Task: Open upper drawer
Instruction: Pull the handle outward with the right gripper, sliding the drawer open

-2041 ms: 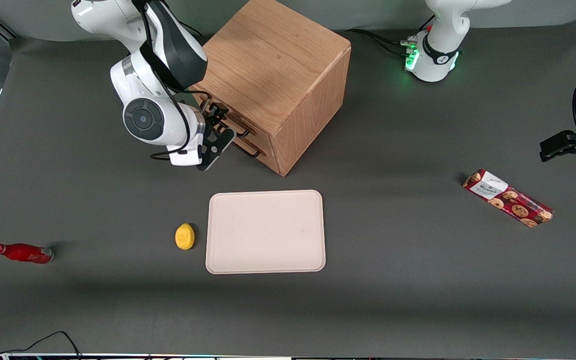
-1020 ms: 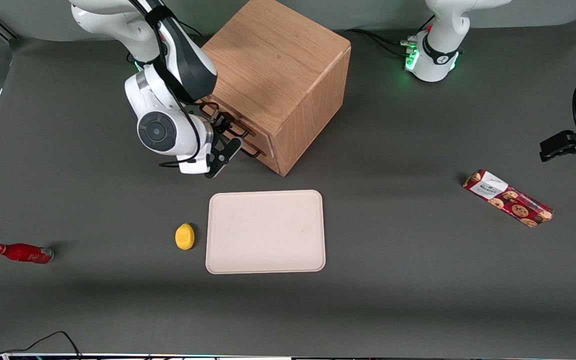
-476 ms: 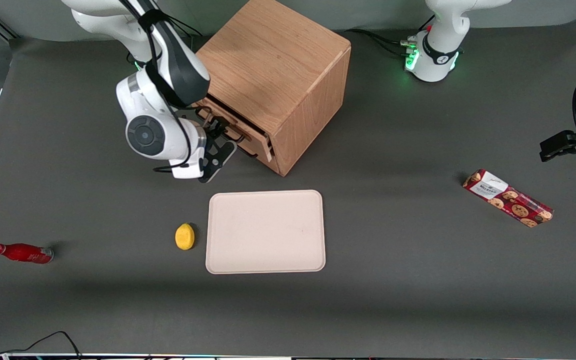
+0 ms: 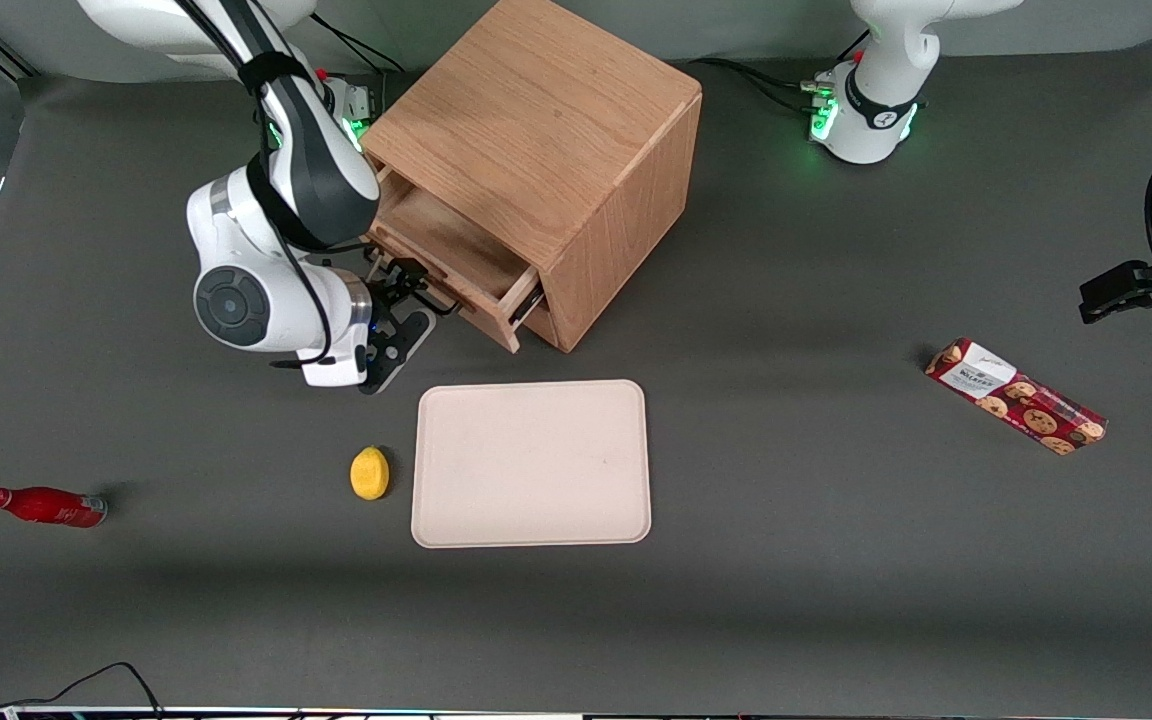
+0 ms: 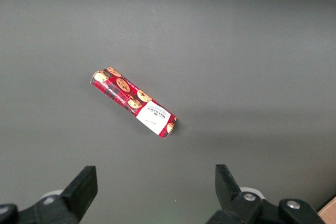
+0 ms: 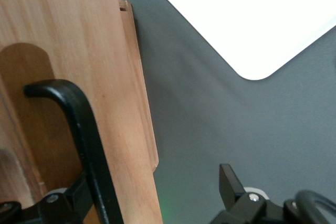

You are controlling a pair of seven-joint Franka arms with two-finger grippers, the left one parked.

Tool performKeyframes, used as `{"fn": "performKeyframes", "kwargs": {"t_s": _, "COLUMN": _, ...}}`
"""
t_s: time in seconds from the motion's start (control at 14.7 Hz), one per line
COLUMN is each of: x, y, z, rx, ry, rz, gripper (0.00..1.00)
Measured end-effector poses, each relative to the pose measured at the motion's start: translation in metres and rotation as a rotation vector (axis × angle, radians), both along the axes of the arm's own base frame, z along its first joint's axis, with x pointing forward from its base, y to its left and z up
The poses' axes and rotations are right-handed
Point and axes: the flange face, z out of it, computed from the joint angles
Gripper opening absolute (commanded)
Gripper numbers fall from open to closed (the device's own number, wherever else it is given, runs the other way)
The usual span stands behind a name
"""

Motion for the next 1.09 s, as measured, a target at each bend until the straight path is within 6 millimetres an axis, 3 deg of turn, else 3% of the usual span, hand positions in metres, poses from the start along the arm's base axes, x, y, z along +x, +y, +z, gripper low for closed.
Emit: {"fn": "performKeyframes", "kwargs": {"t_s": 1.09, "x": 0.064, "y": -0.06, "z": -0.011, "rx": 0.069, "ry": -0.053, "rz": 0.045, "gripper": 1.0}}
